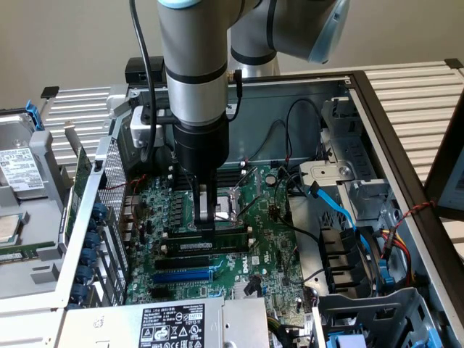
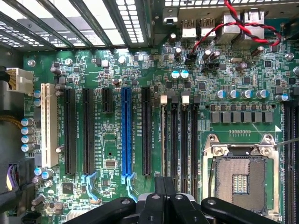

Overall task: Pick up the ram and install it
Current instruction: 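Press down the ram until it locks into place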

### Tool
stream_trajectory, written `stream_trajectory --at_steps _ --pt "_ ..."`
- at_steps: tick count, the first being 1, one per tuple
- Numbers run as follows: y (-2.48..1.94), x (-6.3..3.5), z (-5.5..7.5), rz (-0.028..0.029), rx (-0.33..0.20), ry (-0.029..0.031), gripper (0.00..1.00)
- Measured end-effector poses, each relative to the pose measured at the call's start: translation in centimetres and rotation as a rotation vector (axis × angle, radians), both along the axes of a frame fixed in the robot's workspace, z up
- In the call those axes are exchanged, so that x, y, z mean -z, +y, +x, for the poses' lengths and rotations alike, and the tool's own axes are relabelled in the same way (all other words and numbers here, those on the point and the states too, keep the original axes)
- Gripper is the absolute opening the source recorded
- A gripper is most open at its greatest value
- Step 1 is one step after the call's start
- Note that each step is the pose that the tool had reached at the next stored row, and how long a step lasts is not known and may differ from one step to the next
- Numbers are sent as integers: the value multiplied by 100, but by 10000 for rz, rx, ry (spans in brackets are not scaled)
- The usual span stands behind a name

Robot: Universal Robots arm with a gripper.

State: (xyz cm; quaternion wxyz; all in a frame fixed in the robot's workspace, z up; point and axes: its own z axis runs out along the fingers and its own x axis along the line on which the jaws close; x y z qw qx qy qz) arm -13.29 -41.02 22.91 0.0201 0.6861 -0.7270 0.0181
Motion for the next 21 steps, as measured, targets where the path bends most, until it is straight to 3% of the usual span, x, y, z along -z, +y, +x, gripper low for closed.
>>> stream_trajectory --at_steps 15,17,21 --pt "1 25 0 11 0 -4 11" --pt "3 6 1 28 1 -18 11" --pt "1 -95 0 13 3 -5 11"
